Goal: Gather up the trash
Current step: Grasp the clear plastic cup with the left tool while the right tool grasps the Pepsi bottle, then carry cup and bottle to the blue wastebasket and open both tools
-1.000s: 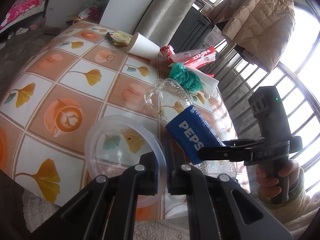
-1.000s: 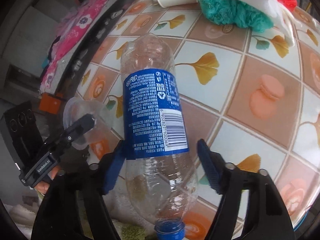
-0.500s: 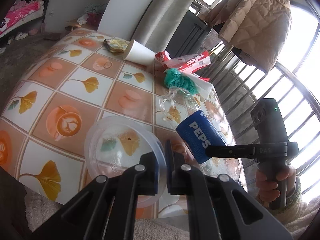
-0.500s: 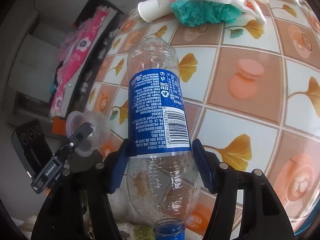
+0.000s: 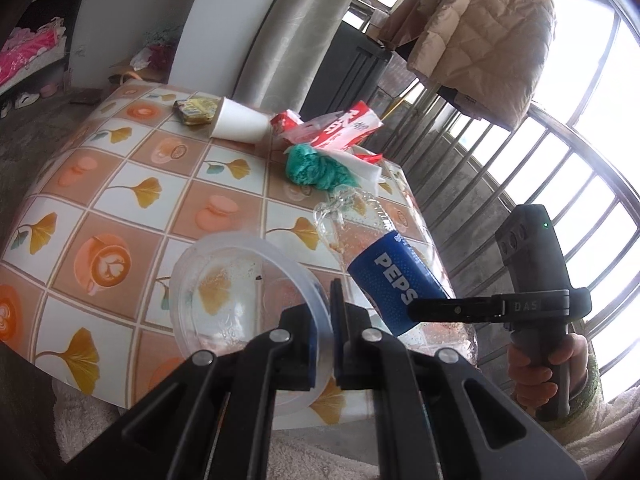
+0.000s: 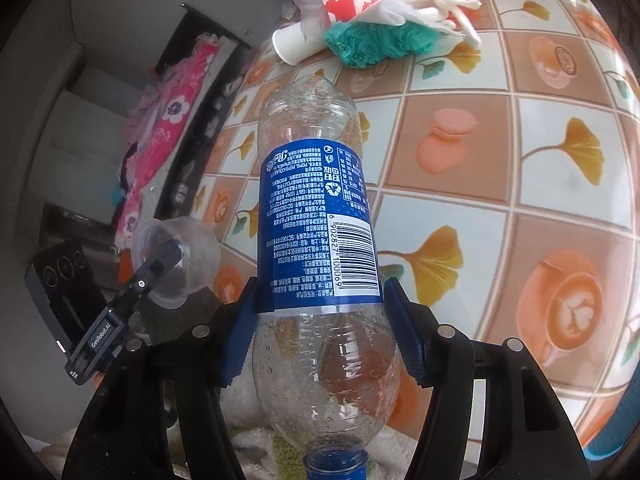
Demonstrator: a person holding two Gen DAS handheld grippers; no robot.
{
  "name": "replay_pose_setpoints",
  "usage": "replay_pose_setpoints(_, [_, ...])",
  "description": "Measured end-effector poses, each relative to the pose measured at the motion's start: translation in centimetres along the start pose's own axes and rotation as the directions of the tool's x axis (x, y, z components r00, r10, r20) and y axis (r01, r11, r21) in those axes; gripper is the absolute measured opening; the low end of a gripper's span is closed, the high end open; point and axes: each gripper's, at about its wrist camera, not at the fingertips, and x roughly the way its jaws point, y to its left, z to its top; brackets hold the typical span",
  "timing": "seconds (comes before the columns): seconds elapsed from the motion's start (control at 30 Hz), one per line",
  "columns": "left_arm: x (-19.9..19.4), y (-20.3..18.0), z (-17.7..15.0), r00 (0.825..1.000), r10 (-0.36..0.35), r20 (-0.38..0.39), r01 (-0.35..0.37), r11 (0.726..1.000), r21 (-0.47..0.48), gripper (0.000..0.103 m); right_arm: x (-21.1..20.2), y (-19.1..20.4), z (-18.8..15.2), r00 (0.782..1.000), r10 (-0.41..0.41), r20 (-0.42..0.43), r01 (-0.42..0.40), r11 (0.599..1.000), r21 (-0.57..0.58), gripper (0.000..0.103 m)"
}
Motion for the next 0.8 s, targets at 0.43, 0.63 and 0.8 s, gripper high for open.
replay_pose_setpoints(0.43, [0.0, -6.1, -0.5, 0.999, -0.040, -0.020, 0.042, 0.994, 0.103, 0.005, -5.2, -3.2, -3.3, 0.996, 0.023, 0.091, -0.028, 0.998, 0.054, 0.057])
replay_pose_setpoints(0.63, [1.8, -10.3, -0.3, 0.990, -0.120, -0.077, 0.131, 0.977, 0.168, 0.005, -9.5, -5.9, -5.7, 0.981, -0.009, 0.193, -0.014, 0.993, 0.118, 0.057])
replay_pose_setpoints(0.8, [4.6, -16.3, -0.2, 0.963, -0.211, -0.166, 0.248, 0.936, 0.250, 0.005, -14.7, -10.5, -8.8, 0.946, -0.096, 0.310, 0.019, 0.970, 0.243, 0.057])
